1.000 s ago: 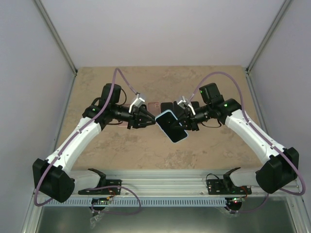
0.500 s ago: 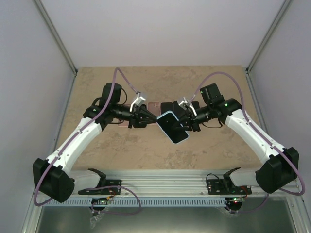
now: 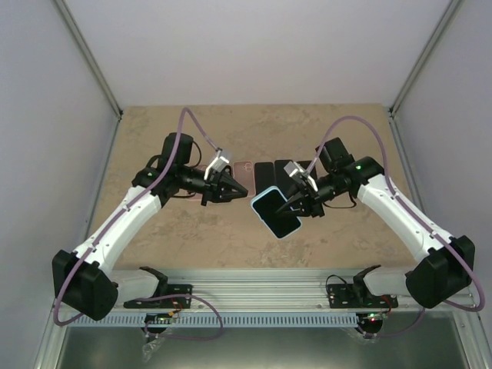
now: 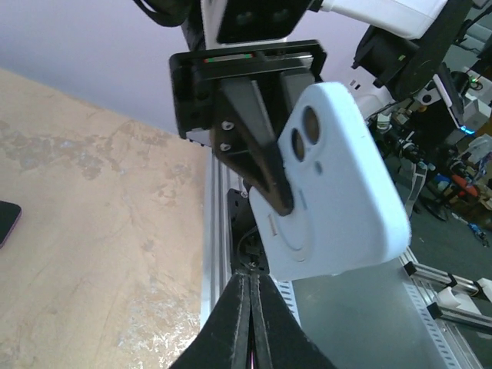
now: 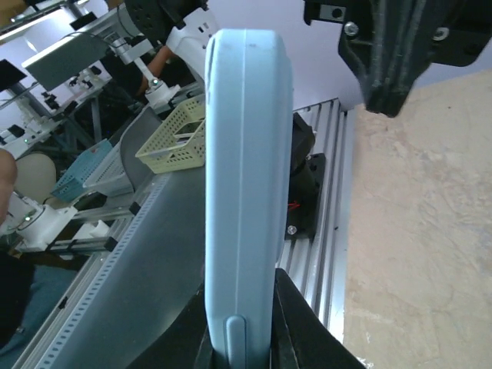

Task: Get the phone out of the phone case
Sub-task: Remove the phone case from the phone.

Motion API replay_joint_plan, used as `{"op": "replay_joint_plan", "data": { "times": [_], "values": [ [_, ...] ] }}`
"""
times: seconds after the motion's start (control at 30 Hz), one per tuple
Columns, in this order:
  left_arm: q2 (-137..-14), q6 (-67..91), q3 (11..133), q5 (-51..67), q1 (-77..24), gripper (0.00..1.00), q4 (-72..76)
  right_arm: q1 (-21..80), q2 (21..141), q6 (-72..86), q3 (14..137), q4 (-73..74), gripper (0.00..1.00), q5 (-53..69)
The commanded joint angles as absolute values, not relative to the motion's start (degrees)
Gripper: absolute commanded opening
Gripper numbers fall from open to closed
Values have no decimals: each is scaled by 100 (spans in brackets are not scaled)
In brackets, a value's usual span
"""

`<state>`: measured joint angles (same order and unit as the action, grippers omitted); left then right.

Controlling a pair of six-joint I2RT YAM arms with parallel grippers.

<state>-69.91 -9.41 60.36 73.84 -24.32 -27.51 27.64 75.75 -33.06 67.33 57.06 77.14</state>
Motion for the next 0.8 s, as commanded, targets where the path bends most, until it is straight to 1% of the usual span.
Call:
{"op": "replay_joint_plan", "data": {
  "times": [0.0, 0.07, 0.1, 0.13, 0.17, 0.2, 0.27, 0.33, 0.4, 0.47, 0.6, 0.63, 0.77],
  "values": [
    [-7002, -1073, 5998, 7181, -2417, 0, -2685, 2807, 7395, -3711, 6917, 5974, 1, 8315],
    [-6988, -1089, 6001, 7140, -2417, 0, -2684, 2792, 7385, -3292, 6894, 5703, 1, 8235],
    [-6963, -1104, 5995, 7104, -2417, 8, -2692, 2751, 7383, -2985, 6879, 5502, 0, 8206],
    [-6934, -1115, 5996, 7050, -2417, 20, -2697, 2704, 7395, -2657, 6878, 5238, 1, 8124],
    [-6908, -1124, 6001, 7014, -2417, 30, -2698, 2646, 7417, -2433, 6919, 5008, 0, 7998],
    [-6900, -1107, 6020, 6999, -2413, 35, -2700, 2563, 7440, -2216, 6972, 4821, 0, 7820],
    [-6906, -1070, 6067, 6996, -2417, 38, -2706, 2436, 7450, -1668, 7043, 4349, 1, 7597],
    [-6932, -1045, 6178, 6975, -2417, 39, -2745, 2376, 7481, -1275, 7138, 4010, 0, 7510],
    [-6963, -1035, 6327, 6962, -2416, 40, -2808, 2375, 7520, -1096, 7214, 3856, 1, 7440],
    [-6977, -952, 6410, 7001, -2417, 44, -2768, 2373, 7504, -844, 7135, 3636, 1, 7342],
    [-6961, -186, 6314, 6960, -2425, 49, -2064, 2365, 7340, -415, 6876, 3213, 1, 7078],
    [-6961, 241, 6254, 6876, -2428, 50, -1803, 2358, 7317, -372, 6855, 3187, 1, 6974],
    [-7067, 952, 6241, 6543, -2443, 51, -1014, 2347, 7286, -275, 6772, 3110, 1, 7027]
  ]
}}
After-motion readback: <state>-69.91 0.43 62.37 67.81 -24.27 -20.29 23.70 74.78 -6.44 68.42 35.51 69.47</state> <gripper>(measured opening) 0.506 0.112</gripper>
